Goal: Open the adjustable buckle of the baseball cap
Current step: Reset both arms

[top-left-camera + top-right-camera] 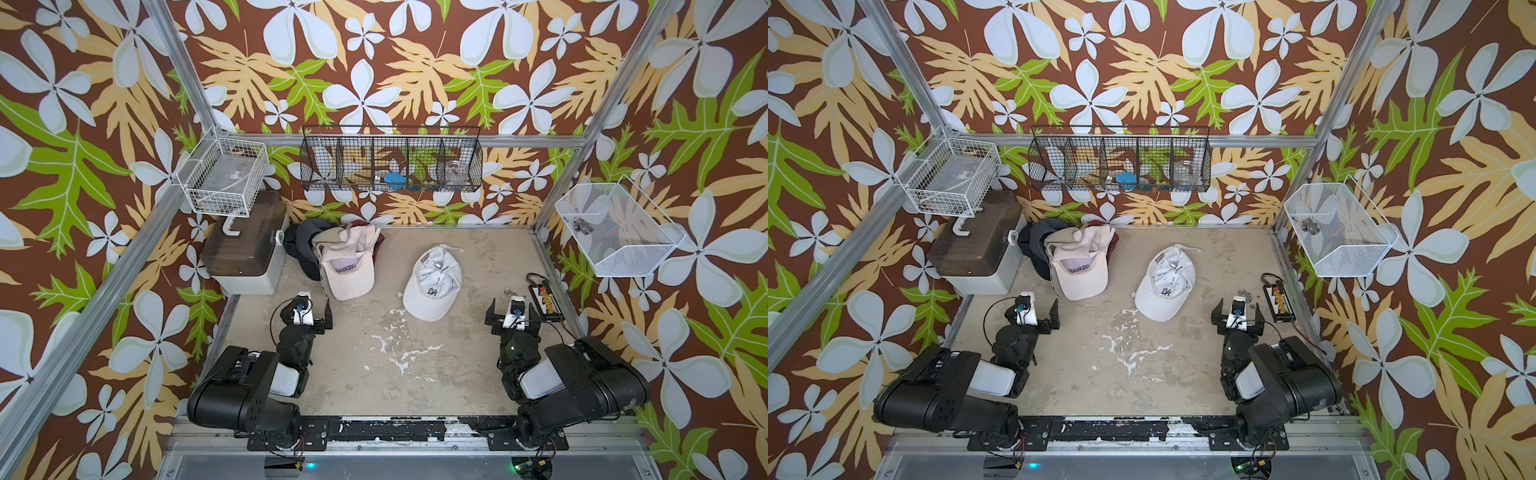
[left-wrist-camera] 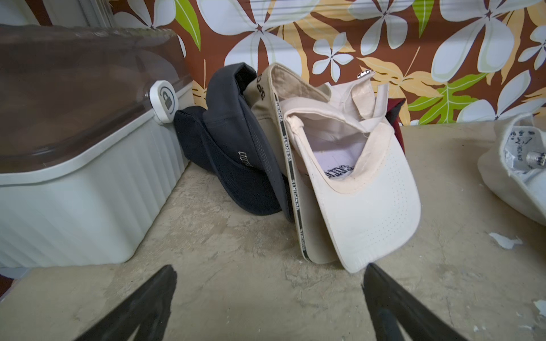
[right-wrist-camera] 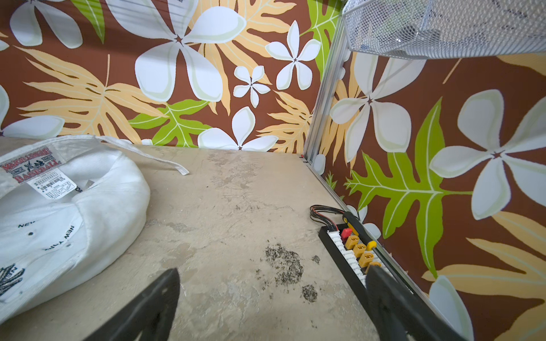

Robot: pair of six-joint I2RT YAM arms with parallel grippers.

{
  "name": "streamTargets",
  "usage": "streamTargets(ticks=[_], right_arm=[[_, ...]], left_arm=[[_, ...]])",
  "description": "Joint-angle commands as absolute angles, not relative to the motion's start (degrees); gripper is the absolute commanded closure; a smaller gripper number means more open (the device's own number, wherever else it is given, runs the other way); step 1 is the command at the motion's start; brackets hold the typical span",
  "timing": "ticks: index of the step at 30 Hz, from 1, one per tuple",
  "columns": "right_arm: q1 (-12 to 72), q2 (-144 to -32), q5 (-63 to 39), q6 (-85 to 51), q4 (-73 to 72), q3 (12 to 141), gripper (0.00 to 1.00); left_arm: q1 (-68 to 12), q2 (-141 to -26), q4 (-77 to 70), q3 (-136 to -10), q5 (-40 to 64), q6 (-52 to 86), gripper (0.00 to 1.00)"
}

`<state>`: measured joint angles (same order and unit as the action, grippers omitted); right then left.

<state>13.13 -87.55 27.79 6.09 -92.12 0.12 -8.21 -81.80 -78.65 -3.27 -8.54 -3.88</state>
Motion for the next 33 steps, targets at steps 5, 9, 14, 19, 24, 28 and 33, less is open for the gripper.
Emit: streamTargets(ticks=[5, 9, 14, 19, 24, 28, 33], right_arm=[[13.1, -88.6, 26.7, 6.3, -104.2, -2.2, 0.0], [13.1, -88.8, 26.7, 6.2, -104.1, -2.0, 0.0], [9.0, -88.1, 23.4, 1.6, -89.6, 3.9, 0.0], [3.7, -86.5, 16.9, -3.4, -76.6, 9.5, 0.0], [3.7, -86.9, 17.0, -3.2, -77.6, 9.3, 0.0], [3.7, -86.7, 17.1, -3.2, -77.9, 8.9, 0.0], [3.8, -86.5, 16.9, -3.1, -78.3, 8.8, 0.0]], left_arm=[[-7.4, -82.6, -80.9, -4.7, -6.4, -2.8, 0.0], [-6.9, -82.6, -78.1, -6.1, -6.4, -2.2, 0.0], [-6.7, -82.8, -77.4, -6.7, -7.8, -1.5, 0.0], [-6.8, -82.8, -77.1, -6.8, -8.4, -1.2, 0.0], [-6.7, -82.7, -77.1, -6.9, -9.4, -0.8, 0.0], [-6.8, -82.6, -77.2, -6.7, -9.6, -0.7, 0.0], [-6.7, -82.7, -76.8, -7.0, -9.8, -0.6, 0.0]])
